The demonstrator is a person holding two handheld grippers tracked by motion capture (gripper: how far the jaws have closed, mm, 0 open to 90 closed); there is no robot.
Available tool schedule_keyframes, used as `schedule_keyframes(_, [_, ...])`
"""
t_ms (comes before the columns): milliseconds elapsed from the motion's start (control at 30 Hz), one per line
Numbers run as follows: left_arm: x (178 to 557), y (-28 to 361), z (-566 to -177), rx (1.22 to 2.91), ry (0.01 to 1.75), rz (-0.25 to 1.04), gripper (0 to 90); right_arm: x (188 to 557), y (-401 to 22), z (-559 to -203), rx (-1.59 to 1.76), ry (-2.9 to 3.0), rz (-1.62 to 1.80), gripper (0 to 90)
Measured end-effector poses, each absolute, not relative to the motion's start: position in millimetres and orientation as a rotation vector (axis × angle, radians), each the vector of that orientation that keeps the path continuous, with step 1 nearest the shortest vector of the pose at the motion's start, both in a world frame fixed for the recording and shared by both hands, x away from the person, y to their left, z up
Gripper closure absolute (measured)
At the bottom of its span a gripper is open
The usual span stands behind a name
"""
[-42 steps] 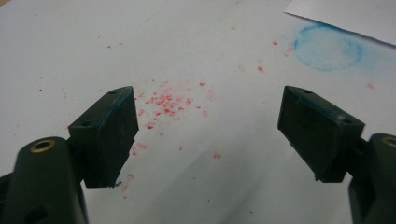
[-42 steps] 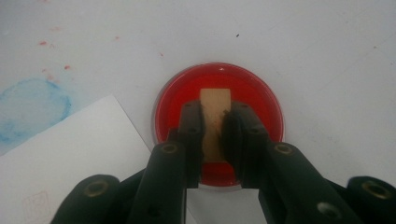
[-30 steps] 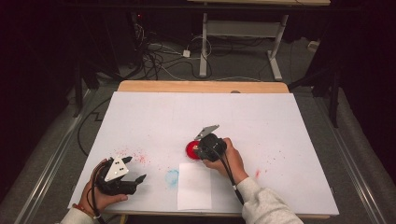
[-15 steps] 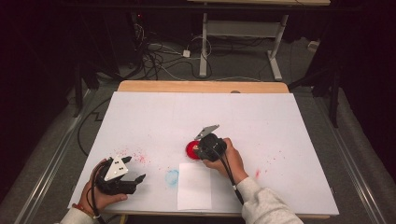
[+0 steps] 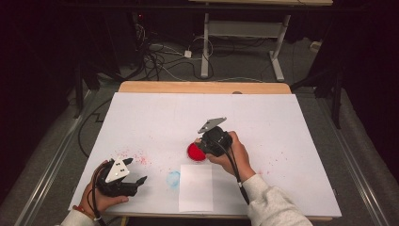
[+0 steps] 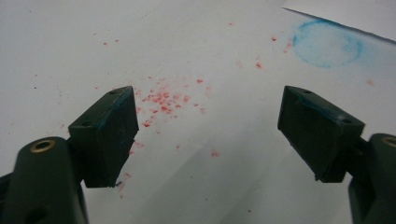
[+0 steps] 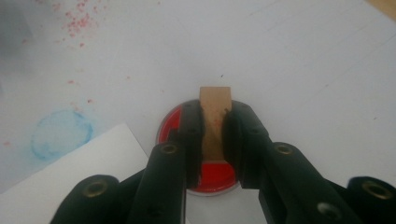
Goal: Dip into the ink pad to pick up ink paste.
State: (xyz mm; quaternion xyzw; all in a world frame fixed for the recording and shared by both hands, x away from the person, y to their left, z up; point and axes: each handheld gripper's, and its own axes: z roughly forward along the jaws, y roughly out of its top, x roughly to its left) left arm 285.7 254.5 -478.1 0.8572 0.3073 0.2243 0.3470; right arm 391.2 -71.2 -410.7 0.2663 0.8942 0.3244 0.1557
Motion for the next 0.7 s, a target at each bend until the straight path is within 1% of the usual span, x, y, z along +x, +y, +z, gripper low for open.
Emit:
schedule_keyframes(133, [285.6,253.9,-478.2,2.226,0.794,0.582,19.5,393.3,-71.2,-407.9,0.760,2.559,0.916,76.0])
schedule_keyframes(400, [285.9,254.8,-478.7,2.227,0.795,0.578,19.5,404.8,-68.1,-435.0,0.808,2.610,0.843,76.1])
schedule_keyframes(700, [286.1,254.7,-479.2,2.233,0.792,0.575,19.5,409.8,-64.0,-451.1,0.798,2.646,0.790,76.1])
